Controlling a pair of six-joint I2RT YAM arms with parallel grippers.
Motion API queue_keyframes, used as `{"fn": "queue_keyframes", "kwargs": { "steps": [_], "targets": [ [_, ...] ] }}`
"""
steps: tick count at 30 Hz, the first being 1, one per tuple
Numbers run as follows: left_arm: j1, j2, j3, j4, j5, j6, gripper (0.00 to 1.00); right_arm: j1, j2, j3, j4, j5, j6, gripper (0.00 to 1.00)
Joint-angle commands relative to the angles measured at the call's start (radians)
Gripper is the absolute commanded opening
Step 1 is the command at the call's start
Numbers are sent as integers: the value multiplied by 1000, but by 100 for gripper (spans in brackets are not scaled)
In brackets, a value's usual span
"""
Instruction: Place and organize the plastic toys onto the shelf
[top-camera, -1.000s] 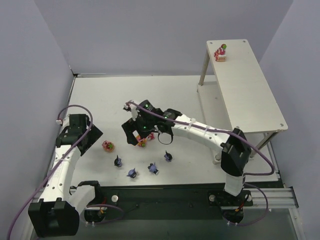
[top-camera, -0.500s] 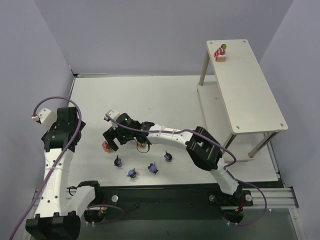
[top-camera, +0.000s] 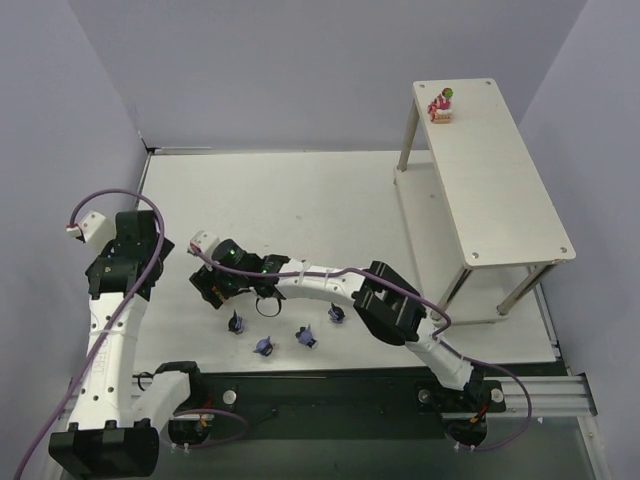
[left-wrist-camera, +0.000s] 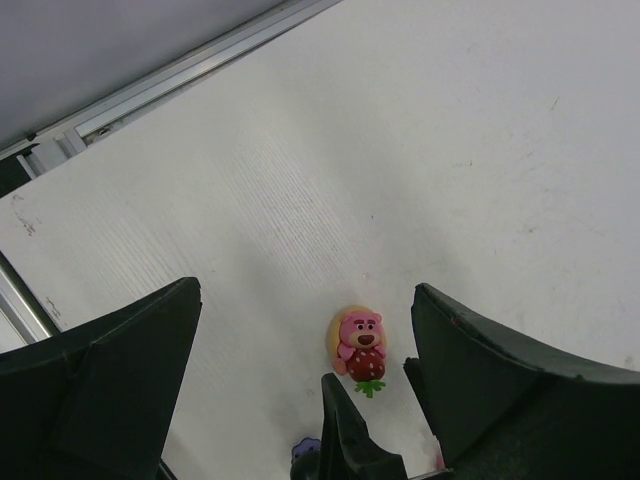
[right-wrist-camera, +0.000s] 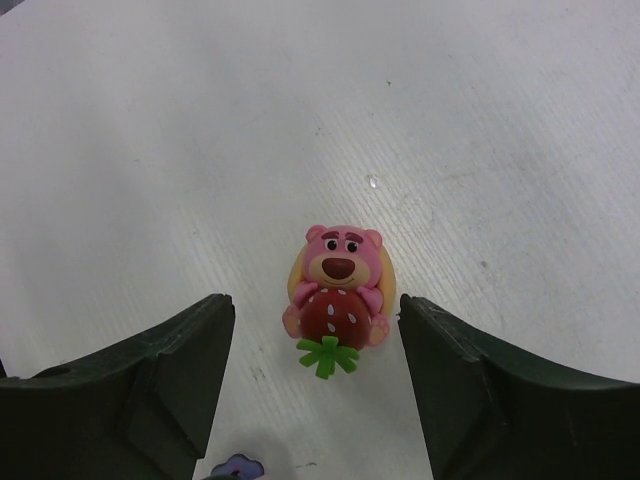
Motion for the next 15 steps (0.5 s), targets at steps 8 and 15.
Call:
{"fn": "queue_keyframes", "kwargs": {
  "steps": [8, 15],
  "targets": [
    [-9, -4, -10, 33, 50, 24, 97, 17, 50, 64, -28, 68, -19, 58],
    [-9, -7, -16, 34, 58, 32, 97, 18, 56, 51, -31, 93, -21, 42]
  ]
}}
